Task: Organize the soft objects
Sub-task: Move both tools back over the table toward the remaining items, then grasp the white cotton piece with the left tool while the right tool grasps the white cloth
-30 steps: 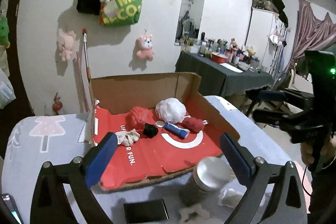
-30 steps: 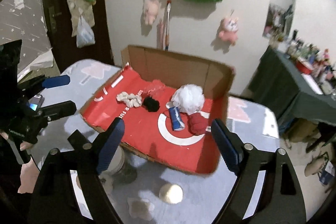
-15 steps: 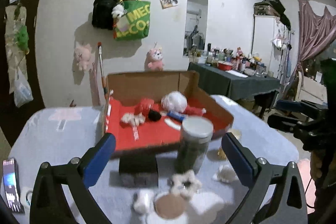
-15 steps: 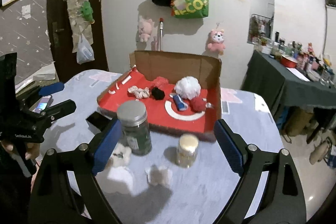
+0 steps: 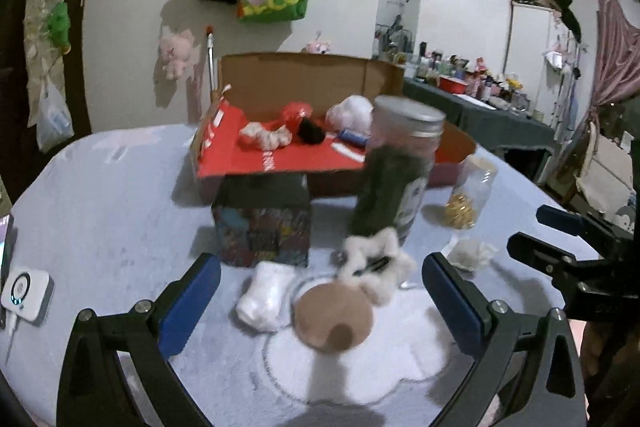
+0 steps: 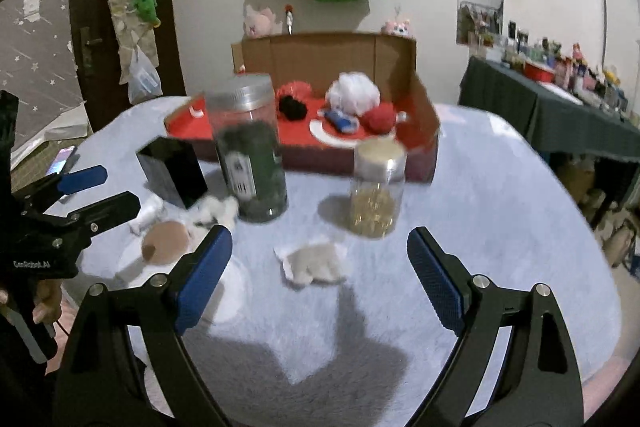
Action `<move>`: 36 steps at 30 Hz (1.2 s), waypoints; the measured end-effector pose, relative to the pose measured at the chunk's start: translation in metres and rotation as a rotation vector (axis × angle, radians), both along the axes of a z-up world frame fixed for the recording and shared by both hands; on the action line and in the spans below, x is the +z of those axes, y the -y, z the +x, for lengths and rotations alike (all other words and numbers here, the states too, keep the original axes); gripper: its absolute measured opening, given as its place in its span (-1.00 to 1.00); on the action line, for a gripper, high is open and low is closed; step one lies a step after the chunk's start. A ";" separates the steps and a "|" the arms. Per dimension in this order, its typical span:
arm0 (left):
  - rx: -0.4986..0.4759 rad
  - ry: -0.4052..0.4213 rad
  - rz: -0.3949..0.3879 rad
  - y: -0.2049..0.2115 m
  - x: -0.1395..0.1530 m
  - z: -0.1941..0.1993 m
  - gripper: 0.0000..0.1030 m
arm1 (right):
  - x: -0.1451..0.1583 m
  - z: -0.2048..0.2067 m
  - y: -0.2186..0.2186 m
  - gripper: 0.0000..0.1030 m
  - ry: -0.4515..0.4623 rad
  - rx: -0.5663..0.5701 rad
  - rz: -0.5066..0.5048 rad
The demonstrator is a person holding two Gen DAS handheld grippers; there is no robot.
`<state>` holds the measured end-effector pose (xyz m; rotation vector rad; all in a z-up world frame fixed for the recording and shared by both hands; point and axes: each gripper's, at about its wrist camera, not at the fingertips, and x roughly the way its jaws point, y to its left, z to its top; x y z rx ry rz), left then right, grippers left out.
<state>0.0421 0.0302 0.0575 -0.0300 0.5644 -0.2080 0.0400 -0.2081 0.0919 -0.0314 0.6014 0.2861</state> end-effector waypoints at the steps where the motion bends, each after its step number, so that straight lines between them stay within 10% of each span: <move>1: 0.004 -0.006 0.003 -0.001 -0.002 0.001 0.99 | -0.004 0.001 0.000 0.75 -0.004 -0.002 0.002; 14: 0.055 -0.068 0.052 -0.012 -0.017 0.017 0.99 | -0.027 0.021 -0.004 0.75 -0.073 -0.008 -0.011; 24: 0.049 -0.168 0.042 -0.026 -0.032 0.038 0.34 | -0.039 0.040 -0.007 0.71 -0.138 0.005 -0.008; 28: 0.034 -0.207 0.035 -0.030 -0.040 0.042 -0.48 | -0.044 0.045 -0.007 0.22 -0.165 0.030 0.008; 32: -0.001 -0.208 -0.012 -0.031 -0.034 0.036 -0.64 | -0.048 0.046 -0.006 -0.41 -0.196 0.079 0.044; 36: -0.045 -0.195 -0.027 -0.023 -0.022 0.027 -0.64 | -0.042 0.037 -0.007 -0.61 -0.179 0.112 0.061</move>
